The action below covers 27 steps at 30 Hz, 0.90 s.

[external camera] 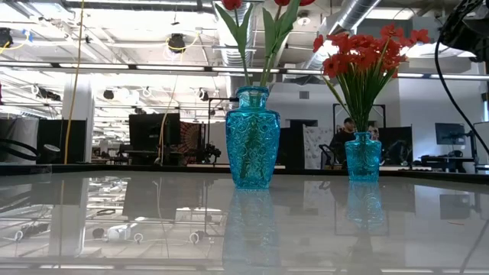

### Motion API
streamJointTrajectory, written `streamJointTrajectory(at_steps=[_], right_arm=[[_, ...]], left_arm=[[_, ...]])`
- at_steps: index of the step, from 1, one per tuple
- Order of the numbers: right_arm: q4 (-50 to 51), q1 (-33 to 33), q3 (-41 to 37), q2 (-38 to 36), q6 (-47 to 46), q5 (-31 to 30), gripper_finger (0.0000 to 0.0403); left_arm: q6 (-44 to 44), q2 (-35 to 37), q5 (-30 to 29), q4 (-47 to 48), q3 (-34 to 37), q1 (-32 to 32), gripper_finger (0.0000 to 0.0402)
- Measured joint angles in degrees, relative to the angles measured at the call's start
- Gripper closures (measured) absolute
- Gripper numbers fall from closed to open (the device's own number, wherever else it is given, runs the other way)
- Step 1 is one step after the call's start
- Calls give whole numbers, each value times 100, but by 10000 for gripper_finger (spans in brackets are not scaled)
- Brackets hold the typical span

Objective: Sort flowers into vase by color
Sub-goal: Put the orange flower into the green vase

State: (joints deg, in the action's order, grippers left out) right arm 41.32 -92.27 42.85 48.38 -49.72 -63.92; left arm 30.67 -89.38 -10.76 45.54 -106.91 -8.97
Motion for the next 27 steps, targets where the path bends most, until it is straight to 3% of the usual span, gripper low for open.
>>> streamJointTrajectory(at_steps=[27], right_arm=[[-104, 2, 0, 31, -893, 5, 348]], left_arm=[[45, 0, -39, 0, 0, -7, 223]])
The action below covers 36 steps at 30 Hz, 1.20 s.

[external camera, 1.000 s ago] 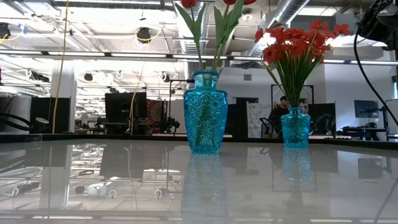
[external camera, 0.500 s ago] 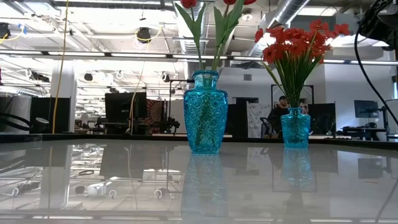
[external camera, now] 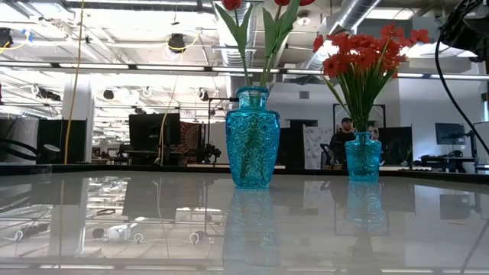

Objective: Sort flowers into vase by color
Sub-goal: Put the orange flower into the green vase, then return to Home Position

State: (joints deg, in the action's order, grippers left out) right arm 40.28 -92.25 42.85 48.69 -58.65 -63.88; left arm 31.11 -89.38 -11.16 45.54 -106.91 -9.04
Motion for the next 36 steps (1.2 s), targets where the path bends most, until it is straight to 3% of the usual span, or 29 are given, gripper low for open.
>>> streamJointTrajectory(at_steps=[15, 29, 36], right_arm=[[-3, 0, 0, -4, 2, 129, 315], [6, 0, 605, -282, 2, 1587, 315], [55, 0, 1092, -469, 4, 1945, 316]], left_arm=[[-22, 2, 0, -2, 0, 0, 223], [-280, 2, -7, -2, -2, 0, 223], [-543, 2, -13, -2, -2, 0, 223]])
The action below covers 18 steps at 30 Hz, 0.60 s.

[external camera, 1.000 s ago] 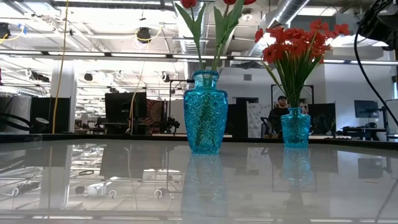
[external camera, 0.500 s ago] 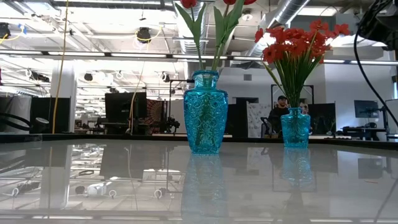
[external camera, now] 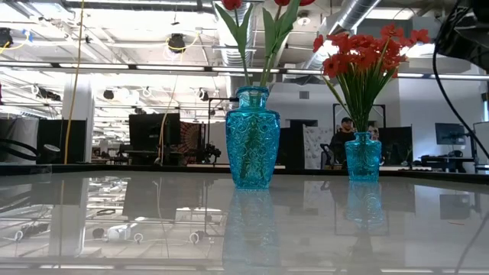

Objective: Sort flowers into vase by color
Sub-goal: Return to Home Position

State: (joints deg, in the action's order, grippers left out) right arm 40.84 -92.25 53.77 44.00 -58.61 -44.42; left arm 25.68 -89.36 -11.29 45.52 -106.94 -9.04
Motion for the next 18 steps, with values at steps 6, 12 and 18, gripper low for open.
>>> streamJointTrajectory(at_steps=[6, 12, 18], right_arm=[[9, 2, 394, -140, 11, -16, 316], [-23, 13, 825, -203, 13, -250, 316], [-118, 15, 1229, -205, 13, -1040, 316]], left_arm=[[-192, 0, -7, 0, 0, 0, 223], [-403, 0, -9, 0, 0, 0, 223], [-739, 7, -220, -28, 0, -124, 223]])
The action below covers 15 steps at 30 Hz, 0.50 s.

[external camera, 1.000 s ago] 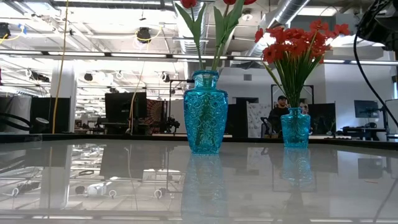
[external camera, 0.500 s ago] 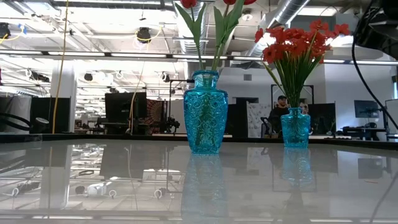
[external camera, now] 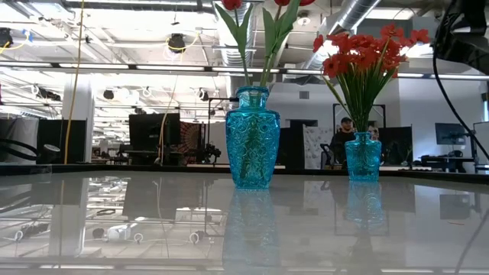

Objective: Sort flowers into vase by color
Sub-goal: Return to Home Position

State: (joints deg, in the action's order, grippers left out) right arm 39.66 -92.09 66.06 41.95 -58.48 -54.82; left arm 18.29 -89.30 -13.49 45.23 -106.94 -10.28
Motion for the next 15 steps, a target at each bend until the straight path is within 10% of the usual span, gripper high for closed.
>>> streamJointTrajectory(at_steps=[8, 15], right_arm=[[-908, 136, 86, 140, 521, -1262, 316], [-1843, 1330, 84, 720, 1182, -1178, 316]], left_arm=[[-670, 82, 222, -339, -6, -186, 223], [-1226, 214, 678, -313, -7, -239, 223]])
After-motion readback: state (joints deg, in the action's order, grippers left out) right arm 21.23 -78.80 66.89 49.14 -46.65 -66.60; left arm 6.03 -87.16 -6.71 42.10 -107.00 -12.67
